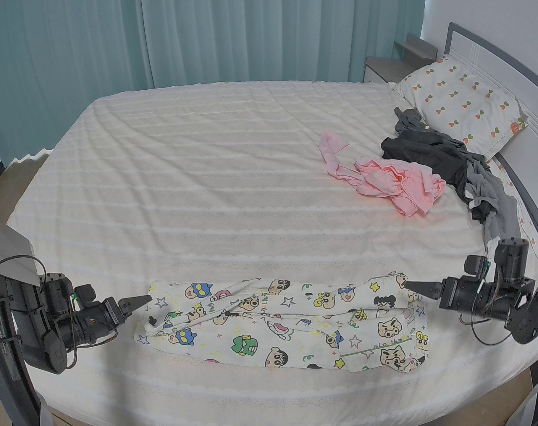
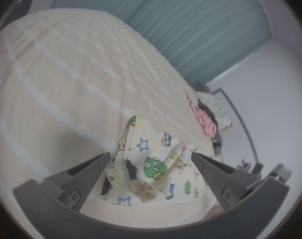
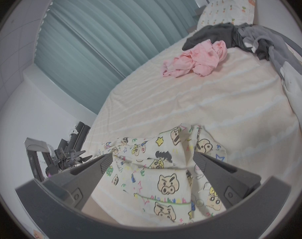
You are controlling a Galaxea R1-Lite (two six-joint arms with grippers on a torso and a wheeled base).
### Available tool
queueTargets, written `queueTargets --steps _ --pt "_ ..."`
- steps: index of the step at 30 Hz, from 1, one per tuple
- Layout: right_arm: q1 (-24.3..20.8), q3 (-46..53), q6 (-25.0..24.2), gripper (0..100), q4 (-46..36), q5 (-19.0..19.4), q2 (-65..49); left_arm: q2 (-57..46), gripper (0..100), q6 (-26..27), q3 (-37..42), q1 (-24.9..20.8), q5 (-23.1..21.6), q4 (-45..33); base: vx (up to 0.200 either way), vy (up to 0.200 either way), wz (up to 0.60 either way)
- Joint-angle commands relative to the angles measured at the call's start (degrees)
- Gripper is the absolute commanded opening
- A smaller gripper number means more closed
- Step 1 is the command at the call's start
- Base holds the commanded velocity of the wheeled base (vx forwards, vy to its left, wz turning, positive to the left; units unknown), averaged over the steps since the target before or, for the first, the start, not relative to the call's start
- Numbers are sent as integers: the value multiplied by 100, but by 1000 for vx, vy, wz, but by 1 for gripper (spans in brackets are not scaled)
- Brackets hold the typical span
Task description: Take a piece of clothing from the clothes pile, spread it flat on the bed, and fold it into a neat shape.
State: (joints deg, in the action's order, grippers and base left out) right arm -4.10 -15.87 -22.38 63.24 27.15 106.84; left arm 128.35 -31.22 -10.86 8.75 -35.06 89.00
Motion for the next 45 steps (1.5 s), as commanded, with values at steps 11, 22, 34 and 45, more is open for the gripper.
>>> queueTargets --steps 11,22,34,45 --pt "-346 -3458 261 100 -3222 -693 1384 -135 100 -1712 313 733 -1477 21 0 0 0" --pt "-469 -3607 779 100 -3231 -693 1849 -83 100 -1483 427 716 -1486 21 0 0 0" --pt "-575 -3370 1333 0 -3213 -711 1735 -56 100 -1431 436 707 -1486 21 0 0 0" --pt "-584 -2403 1377 0 -2756 -605 865 58 100 -1000 532 689 -1486 21 0 0 0"
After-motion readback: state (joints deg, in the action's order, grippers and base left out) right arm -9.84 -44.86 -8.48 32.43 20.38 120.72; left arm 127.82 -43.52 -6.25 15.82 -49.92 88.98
